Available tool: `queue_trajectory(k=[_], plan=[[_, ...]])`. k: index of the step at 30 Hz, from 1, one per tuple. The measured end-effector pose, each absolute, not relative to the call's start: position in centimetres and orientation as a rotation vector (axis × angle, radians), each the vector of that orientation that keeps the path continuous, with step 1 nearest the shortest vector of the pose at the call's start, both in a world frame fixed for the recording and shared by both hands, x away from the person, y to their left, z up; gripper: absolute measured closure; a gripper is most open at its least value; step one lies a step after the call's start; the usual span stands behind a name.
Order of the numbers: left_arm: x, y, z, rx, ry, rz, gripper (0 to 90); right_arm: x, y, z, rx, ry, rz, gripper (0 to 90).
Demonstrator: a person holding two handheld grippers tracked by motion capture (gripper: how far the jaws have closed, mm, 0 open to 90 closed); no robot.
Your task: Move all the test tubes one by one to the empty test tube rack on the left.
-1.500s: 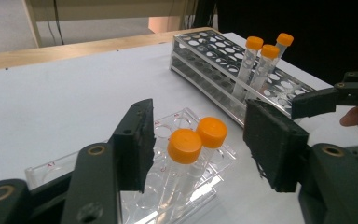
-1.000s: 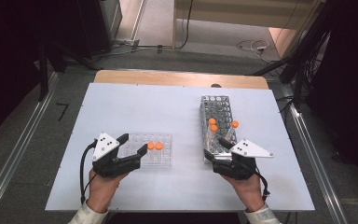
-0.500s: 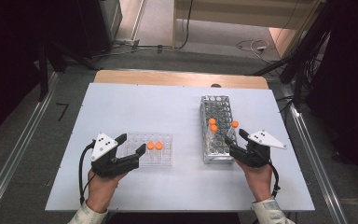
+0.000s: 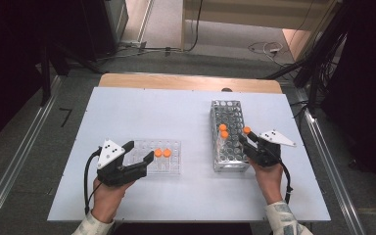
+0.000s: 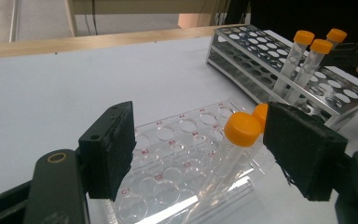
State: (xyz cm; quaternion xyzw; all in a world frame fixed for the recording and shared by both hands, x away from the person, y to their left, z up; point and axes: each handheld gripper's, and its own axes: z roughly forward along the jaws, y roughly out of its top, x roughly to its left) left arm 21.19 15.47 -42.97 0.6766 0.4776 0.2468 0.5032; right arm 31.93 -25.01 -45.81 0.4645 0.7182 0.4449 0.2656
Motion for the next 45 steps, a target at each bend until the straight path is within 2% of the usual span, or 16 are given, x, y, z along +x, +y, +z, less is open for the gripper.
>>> queue_trajectory(k=[7, 29, 45], plan=[[21.1, 15.4, -42.9, 1.633, 1.150, 0.594, 25.2, 32.2, -24.8, -45.9, 1.240, 1.942, 1.187, 71.1], [21.0, 15.4, -42.8, 1.625, 1.149, 0.602, 23.7, 30.1, -25.5, -41.6, 1.156, 1.831, 1.262, 71.9], [20.6, 15.3, -42.2, 1.611, 1.131, 0.605, 21.6, 26.1, -24.7, -39.0, 1.050, 1.941, 1.363, 72.0]])
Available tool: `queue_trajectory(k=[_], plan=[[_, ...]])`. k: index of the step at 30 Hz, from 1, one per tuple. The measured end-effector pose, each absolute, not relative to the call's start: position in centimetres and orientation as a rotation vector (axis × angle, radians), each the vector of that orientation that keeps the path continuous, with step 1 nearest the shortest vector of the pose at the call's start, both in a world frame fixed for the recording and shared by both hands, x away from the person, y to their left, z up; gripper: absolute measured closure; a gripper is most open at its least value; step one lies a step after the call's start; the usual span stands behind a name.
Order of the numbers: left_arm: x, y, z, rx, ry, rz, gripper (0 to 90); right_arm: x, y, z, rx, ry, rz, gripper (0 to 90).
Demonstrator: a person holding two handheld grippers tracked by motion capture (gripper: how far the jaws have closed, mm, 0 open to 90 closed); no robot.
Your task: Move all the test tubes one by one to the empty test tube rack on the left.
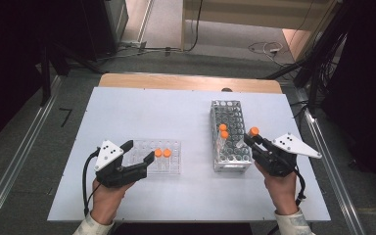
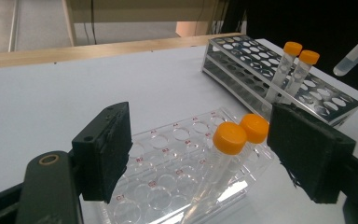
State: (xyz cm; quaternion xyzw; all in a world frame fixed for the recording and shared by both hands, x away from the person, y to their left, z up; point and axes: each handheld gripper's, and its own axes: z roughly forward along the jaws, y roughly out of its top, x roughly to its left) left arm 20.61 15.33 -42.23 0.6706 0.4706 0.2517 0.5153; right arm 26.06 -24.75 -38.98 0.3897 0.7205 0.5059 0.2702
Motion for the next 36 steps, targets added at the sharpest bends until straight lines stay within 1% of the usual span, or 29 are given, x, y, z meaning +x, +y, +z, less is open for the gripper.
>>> queue_trajectory(k=[12, 29, 36], plan=[[20.2, 15.1, -41.8, 1.610, 1.109, 0.604, 21.8, 23.8, -21.5, -39.3, 0.925, 2.092, 1.406, 72.0], [19.4, 13.2, -41.7, 1.661, 1.036, 0.574, 22.3, 22.3, -15.6, -42.8, 0.784, 2.317, 1.376, 72.0], [19.0, 12.3, -41.9, 1.691, 0.992, 0.543, 25.6, 22.2, -13.8, -43.9, 0.749, 2.374, 1.379, 72.1]])
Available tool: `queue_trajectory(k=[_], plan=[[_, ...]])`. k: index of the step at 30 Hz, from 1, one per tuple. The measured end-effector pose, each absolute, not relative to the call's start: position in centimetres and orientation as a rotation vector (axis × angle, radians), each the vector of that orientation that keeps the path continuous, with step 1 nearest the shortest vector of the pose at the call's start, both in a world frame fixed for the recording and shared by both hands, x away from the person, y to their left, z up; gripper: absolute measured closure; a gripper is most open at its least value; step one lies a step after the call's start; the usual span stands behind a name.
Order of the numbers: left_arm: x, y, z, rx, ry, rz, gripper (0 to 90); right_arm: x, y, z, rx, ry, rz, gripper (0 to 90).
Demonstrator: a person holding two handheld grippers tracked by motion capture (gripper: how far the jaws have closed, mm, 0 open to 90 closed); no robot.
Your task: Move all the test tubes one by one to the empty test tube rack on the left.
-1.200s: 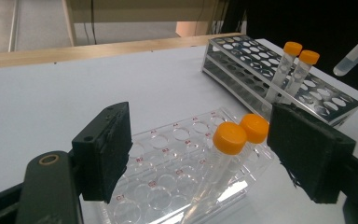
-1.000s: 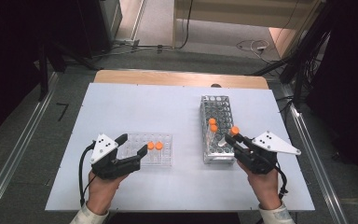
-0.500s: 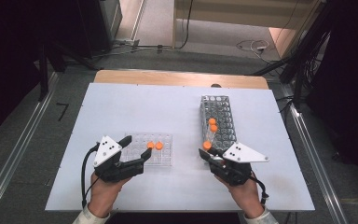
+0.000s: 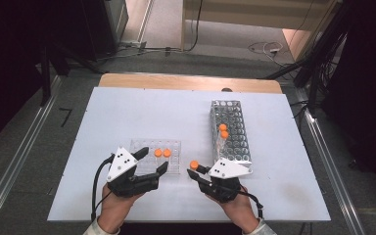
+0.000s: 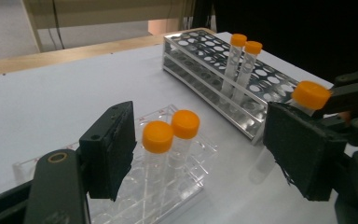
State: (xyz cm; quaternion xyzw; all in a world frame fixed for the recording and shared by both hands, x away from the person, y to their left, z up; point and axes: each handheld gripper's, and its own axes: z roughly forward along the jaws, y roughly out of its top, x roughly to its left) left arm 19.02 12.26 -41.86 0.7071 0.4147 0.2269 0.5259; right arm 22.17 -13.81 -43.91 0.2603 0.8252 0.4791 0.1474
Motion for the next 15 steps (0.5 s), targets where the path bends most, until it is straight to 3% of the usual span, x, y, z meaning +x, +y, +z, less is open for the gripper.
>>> queue_trajectory(k=[9, 15], plan=[[18.5, 10.4, -42.3, 1.755, 0.897, 0.453, 33.2, 21.9, -11.6, -45.1, 0.703, 2.427, 1.373, 72.0], [18.2, 9.5, -42.7, 1.789, 0.851, 0.414, 44.3, 21.7, -10.6, -45.4, 0.675, 2.446, 1.378, 72.0]])
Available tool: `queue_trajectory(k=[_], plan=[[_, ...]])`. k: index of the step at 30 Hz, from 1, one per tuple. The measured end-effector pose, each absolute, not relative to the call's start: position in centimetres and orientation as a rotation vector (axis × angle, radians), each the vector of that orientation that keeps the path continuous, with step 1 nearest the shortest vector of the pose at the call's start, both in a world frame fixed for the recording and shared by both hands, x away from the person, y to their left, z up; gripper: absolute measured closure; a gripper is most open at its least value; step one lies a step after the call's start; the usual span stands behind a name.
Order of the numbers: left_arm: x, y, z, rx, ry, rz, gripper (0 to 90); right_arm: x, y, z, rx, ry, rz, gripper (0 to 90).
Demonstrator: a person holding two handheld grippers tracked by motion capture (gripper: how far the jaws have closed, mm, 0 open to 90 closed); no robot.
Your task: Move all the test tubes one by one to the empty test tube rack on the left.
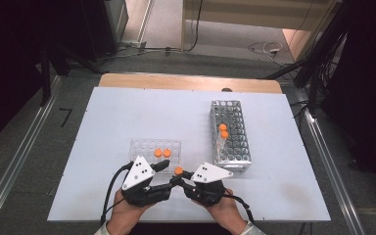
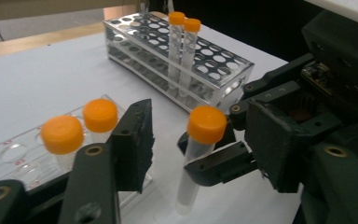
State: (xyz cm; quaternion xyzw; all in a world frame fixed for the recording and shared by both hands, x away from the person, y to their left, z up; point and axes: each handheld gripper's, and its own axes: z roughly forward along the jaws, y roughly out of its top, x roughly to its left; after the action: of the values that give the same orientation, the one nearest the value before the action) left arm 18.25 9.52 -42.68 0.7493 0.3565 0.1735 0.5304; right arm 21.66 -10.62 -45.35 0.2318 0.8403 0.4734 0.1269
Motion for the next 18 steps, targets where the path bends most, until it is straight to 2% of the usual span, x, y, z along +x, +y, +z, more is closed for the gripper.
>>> queue_trajectory(k=[7, 12, 15, 18], plan=[[18.23, 9.12, -43.08, 1.806, 0.843, 0.401, 57.8, 21.35, -10.18, -45.20, 0.661, 2.447, 1.395, 72.0], [18.30, 9.16, -43.19, 1.809, 0.844, 0.399, 62.1, 21.28, -10.08, -45.23, 0.655, 2.452, 1.388, 72.0], [18.31, 9.26, -43.18, 1.803, 0.852, 0.406, 67.6, 21.28, -10.09, -45.22, 0.655, 2.452, 1.390, 72.0], [18.34, 9.36, -43.13, 1.807, 0.851, 0.404, 68.6, 21.27, -10.11, -45.20, 0.656, 2.453, 1.392, 72.0]])
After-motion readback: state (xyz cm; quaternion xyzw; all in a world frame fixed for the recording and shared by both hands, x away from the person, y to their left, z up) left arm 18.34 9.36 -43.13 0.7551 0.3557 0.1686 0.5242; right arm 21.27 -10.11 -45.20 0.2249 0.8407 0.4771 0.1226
